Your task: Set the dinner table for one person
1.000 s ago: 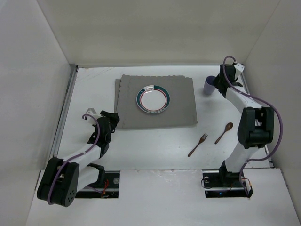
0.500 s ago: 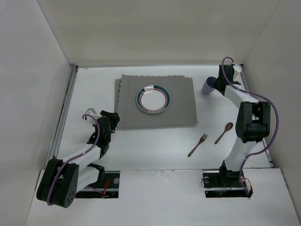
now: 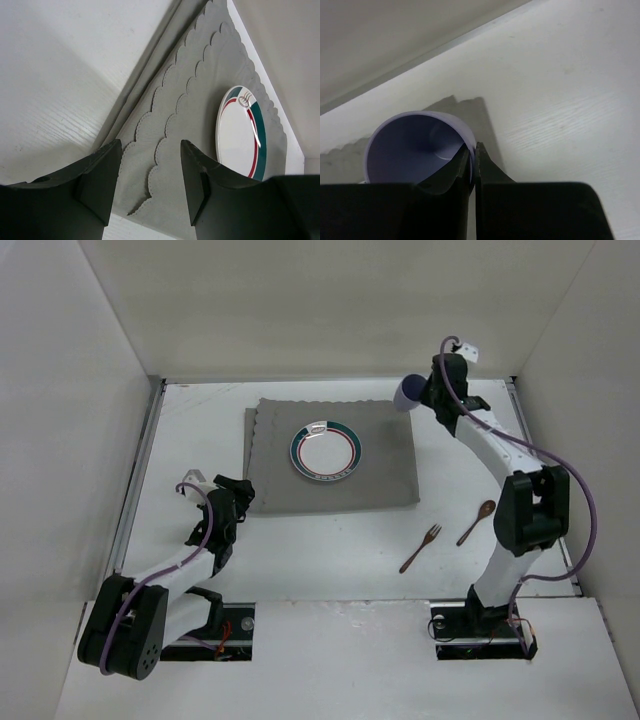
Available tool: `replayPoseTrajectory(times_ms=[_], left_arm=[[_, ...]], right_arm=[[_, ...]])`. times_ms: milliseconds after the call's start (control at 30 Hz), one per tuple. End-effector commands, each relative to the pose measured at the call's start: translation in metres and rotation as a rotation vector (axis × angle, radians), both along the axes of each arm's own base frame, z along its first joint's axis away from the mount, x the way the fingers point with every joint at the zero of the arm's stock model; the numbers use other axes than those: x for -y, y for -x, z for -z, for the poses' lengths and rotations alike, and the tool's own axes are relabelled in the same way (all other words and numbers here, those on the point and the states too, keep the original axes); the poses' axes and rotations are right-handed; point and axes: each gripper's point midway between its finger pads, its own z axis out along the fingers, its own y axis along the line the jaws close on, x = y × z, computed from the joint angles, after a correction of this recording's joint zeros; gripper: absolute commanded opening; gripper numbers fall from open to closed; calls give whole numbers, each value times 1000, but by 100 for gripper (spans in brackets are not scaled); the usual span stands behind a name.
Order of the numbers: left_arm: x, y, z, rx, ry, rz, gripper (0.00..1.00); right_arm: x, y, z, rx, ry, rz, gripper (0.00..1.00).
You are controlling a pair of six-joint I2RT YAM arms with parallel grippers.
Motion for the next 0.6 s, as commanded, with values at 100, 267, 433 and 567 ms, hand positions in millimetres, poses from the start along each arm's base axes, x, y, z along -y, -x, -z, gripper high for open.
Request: replayPoseTrajectory(times_ms=[100, 267, 433, 567], left_arm=[[-3, -3, -5, 27, 4, -13, 48], [-2, -4, -4, 25, 3, -11, 48], [-1, -4, -6, 29, 1, -6, 48], [-1, -4, -3, 21, 11, -5, 48]], right_arm=[[-42, -20, 9, -48, 26, -104, 8], [-58, -30, 25, -100, 65, -139, 8], [-65, -42, 41, -142, 84, -165, 9], [-71, -47, 55, -184, 95, -181, 9]])
